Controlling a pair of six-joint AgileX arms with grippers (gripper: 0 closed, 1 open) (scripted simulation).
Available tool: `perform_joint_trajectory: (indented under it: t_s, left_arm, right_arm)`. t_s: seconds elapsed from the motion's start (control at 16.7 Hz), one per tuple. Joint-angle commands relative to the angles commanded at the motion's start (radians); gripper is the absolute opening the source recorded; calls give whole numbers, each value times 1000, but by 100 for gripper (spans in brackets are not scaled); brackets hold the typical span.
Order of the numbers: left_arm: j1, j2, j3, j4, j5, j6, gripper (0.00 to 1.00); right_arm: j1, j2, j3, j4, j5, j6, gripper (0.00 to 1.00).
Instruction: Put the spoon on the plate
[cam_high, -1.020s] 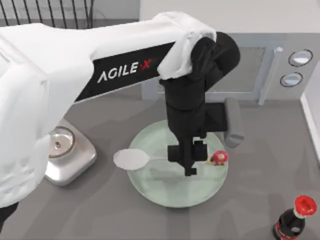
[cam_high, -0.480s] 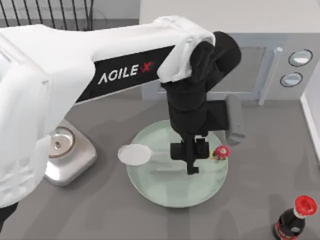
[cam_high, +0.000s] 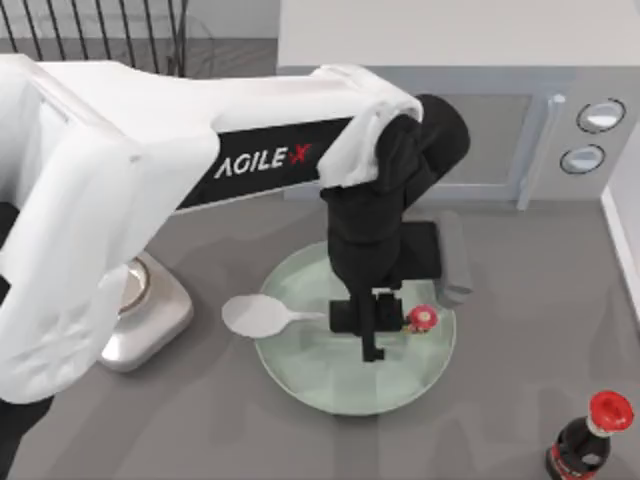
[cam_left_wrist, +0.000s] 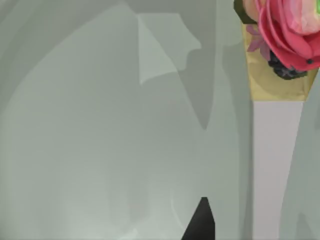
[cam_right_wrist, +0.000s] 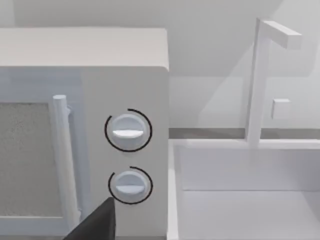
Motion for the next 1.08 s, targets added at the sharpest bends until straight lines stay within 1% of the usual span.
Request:
perform_joint_trajectory:
  t_s: [0.18, 0.96, 1.02, 1.08]
  left_arm:
    - [0, 0, 0, 0, 0, 0, 0]
    - [0, 0, 0, 0, 0, 0, 98]
    - [0, 0, 0, 0, 0, 0, 100]
    - [0, 0, 0, 0, 0, 0, 100]
  right_arm:
    - [0, 0, 0, 0, 0, 0, 100]
    - [0, 0, 0, 0, 0, 0, 100]
    - [0, 0, 0, 0, 0, 0, 100]
    - [0, 0, 0, 0, 0, 0, 100]
